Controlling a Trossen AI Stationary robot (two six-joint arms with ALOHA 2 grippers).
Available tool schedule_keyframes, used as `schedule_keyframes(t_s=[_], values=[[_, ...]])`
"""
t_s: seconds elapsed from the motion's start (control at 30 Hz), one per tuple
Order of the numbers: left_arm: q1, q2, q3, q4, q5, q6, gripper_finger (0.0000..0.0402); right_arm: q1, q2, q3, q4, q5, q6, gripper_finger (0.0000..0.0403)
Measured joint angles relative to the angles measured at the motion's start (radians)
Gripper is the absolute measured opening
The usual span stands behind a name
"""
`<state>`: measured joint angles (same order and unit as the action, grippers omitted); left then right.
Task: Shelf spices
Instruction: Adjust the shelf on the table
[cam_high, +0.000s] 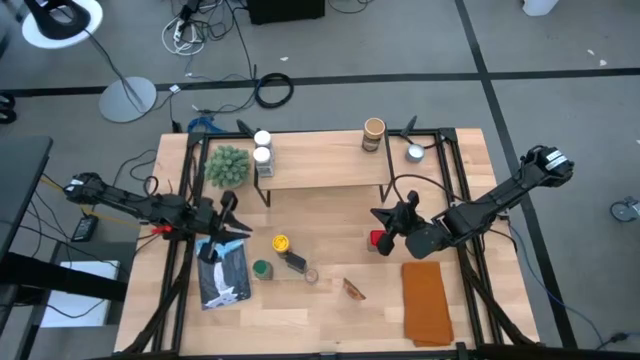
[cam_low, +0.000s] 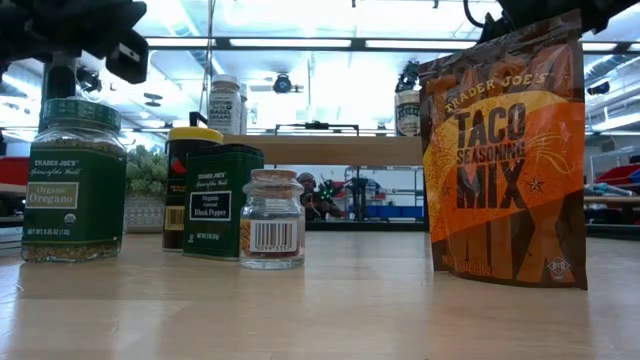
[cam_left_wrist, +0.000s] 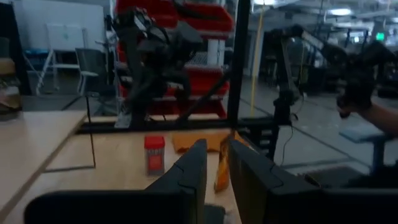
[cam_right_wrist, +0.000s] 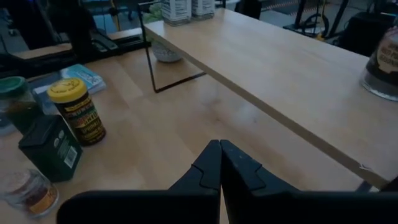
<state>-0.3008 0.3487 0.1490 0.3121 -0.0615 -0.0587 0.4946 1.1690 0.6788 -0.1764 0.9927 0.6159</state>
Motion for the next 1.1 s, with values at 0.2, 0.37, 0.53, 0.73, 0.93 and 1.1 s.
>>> schedule_keyframes(t_s=[0.2, 0.37, 0.53, 0.73, 0.93, 1.1], values=[[0.000, -0.001, 0.002, 0.035, -0.222, -0.050, 0.0069, 0.000, 0.000, 0.000, 0.036, 0.000, -0.043, 0.0003], [0.000, 0.012, 0.044, -0.084, -0.419, -0.076, 0.0069, 0.000, 0.000, 0.000, 0.036, 0.000, -0.048, 0.0004], [0.000, 0.061, 0.108, -0.276, -0.563, -0.148, 0.0053, 0.000, 0.000, 0.000, 0.034, 0.000, -0.067, 0.0003], [0.000, 0.136, 0.134, -0.384, -0.652, -0.269, 0.0021, 0.000, 0.000, 0.000, 0.034, 0.000, -0.069, 0.0003], [0.000, 0.184, 0.134, -0.410, -0.738, -0.345, 0.0003, 0.000, 0.000, 0.000, 0.034, 0.000, -0.070, 0.0004], [0.028, 0.197, 0.134, -0.413, -0.777, -0.365, 0.0001, 0.000, 0.000, 0.000, 0.034, 0.000, -0.070, 0.0002]])
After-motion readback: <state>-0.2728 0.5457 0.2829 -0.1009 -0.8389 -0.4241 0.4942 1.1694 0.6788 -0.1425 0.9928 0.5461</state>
